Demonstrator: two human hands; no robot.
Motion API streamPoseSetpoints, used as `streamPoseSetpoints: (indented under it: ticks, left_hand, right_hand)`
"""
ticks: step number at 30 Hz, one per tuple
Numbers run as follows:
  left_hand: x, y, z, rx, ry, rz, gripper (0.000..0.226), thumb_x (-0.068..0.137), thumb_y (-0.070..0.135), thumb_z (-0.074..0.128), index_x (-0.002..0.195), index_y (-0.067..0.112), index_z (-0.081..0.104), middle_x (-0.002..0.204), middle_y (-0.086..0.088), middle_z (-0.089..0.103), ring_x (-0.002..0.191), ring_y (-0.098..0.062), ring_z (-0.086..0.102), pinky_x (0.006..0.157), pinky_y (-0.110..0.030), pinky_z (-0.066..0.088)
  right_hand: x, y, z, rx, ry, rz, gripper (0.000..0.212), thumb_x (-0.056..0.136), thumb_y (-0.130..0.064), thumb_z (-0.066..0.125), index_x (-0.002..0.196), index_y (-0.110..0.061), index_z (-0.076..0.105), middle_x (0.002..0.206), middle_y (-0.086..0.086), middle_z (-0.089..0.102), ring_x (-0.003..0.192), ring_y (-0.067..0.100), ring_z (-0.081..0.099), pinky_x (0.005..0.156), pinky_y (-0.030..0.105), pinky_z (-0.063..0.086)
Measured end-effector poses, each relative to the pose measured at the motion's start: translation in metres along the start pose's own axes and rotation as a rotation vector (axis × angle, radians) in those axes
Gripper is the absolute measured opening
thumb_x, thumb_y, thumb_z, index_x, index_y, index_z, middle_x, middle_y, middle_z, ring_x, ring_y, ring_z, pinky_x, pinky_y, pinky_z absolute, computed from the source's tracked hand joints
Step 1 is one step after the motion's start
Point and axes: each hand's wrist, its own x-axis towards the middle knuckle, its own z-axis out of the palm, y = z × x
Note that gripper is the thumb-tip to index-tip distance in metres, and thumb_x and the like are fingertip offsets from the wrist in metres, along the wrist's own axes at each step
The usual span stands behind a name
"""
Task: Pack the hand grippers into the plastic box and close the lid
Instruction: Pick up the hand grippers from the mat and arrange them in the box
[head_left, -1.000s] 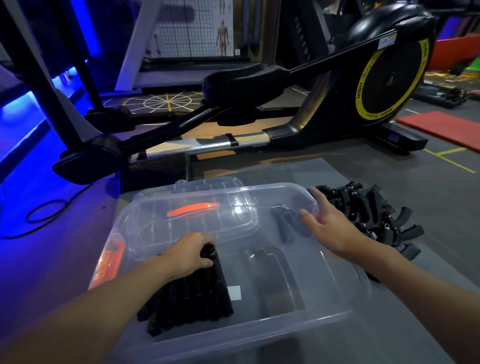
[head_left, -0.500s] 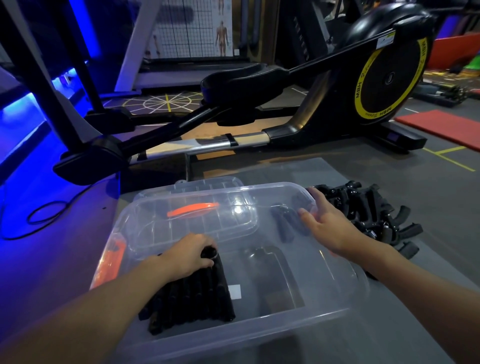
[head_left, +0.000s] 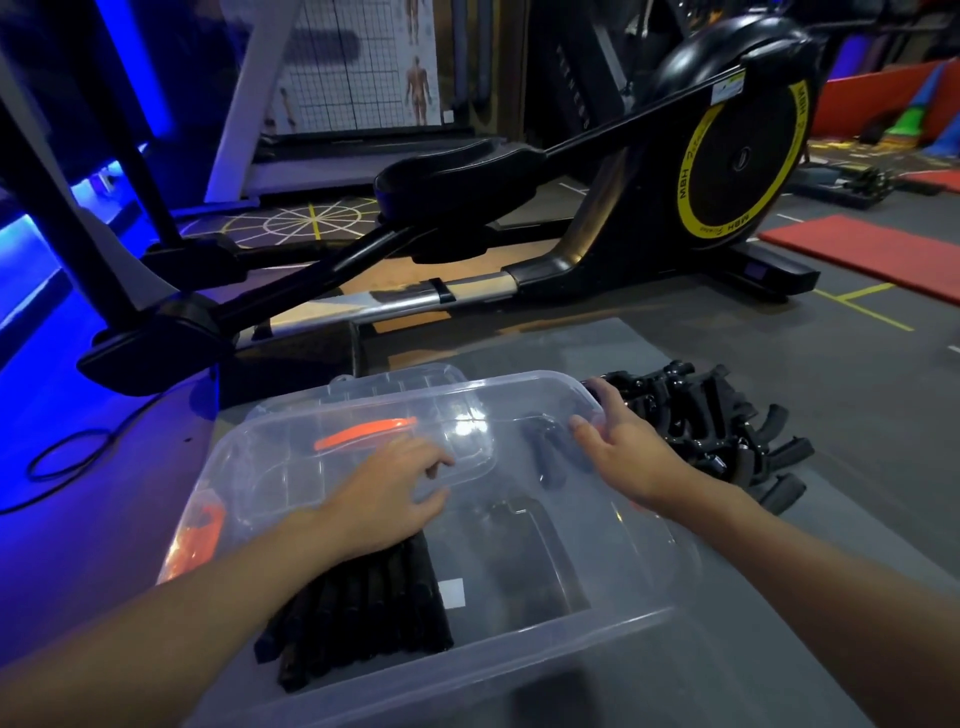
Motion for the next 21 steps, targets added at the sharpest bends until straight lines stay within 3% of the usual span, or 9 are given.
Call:
streamPoseSetpoints:
  ticks: [3,6,9,11,13,15,18,21]
  left_hand:
    - [0.038,0.052,-0.004,-0.065,0.161,0.106,0.024,0.086,0.019,0.057,0.108,0.015,0.064,0.090,0.008,0.058,0.086,-0.006,0.049,0.083,-0.023,0.042]
    - [0.075,0.106,-0.001,-0.154,0.266,0.130,0.023,0.088,0.019,0.053,0.109,0.015,0.063,0.096,0.006,0.060,0.093,-0.011,0.053,0.086,-0.023,0.042]
    - [0.109,0.141,0.013,-0.170,0.240,0.111,0.028,0.089,0.029,0.047,0.108,0.016,0.063,0.105,0.004,0.061,0.103,-0.014,0.055,0.094,-0.032,0.042]
    - [0.130,0.156,0.028,-0.092,0.138,0.069,0.039,0.088,0.040,0.038,0.107,0.018,0.063,0.109,0.003,0.061,0.107,-0.017,0.054,0.100,-0.035,0.038]
    - [0.146,0.166,0.045,-0.020,0.001,-0.003,0.045,0.088,0.048,0.030,0.104,0.021,0.063,0.110,0.003,0.059,0.109,-0.018,0.051,0.107,-0.038,0.032]
    - [0.154,0.167,0.062,0.048,-0.093,-0.053,0.050,0.088,0.051,0.023,0.100,0.023,0.062,0.110,0.003,0.058,0.112,-0.019,0.049,0.112,-0.040,0.025]
    - [0.153,0.162,0.079,0.181,-0.141,-0.048,0.061,0.087,0.056,0.012,0.104,0.026,0.063,0.116,0.006,0.057,0.123,-0.014,0.043,0.120,-0.044,0.008]
    - [0.150,0.159,0.082,0.226,-0.134,-0.028,0.072,0.080,0.059,0.004,0.112,0.030,0.061,0.125,0.012,0.053,0.131,-0.009,0.032,0.121,-0.043,0.001]
  right_hand:
    - [0.002,0.007,0.000,0.167,0.059,0.054,0.058,0.097,-0.044,0.045,0.149,-0.025,0.025,0.135,0.006,0.053,0.123,0.023,0.052,0.101,0.034,0.041]
    - [0.004,0.019,-0.005,0.359,0.237,0.101,0.039,0.099,-0.035,0.047,0.135,-0.020,0.045,0.111,0.001,0.061,0.104,0.017,0.058,0.088,0.030,0.043]
    - [0.004,0.052,-0.014,0.397,0.348,0.170,0.029,0.098,-0.030,0.048,0.121,-0.013,0.055,0.100,0.000,0.064,0.093,0.017,0.061,0.081,0.029,0.048]
    - [0.002,0.086,-0.022,0.280,0.345,0.254,0.038,0.092,-0.043,0.048,0.119,-0.017,0.055,0.100,-0.001,0.063,0.093,0.017,0.060,0.082,0.033,0.046]
    - [0.000,0.121,-0.032,0.004,0.311,0.349,0.047,0.084,-0.055,0.046,0.120,-0.025,0.054,0.110,-0.001,0.061,0.110,0.025,0.054,0.094,0.043,0.042]
    - [0.004,0.149,-0.043,-0.181,0.286,0.402,0.048,0.087,-0.054,0.051,0.128,-0.028,0.049,0.130,0.002,0.051,0.125,0.028,0.041,0.103,0.047,0.033]
    - [0.019,0.174,-0.057,-0.240,0.292,0.400,0.069,0.084,-0.061,0.054,0.143,-0.033,0.031,0.149,0.002,0.033,0.137,0.030,0.027,0.106,0.054,0.025]
    - [0.041,0.191,-0.063,-0.268,0.265,0.413,0.086,0.076,-0.072,0.054,0.147,-0.042,0.015,0.158,0.000,0.019,0.144,0.029,0.015,0.109,0.059,0.020]
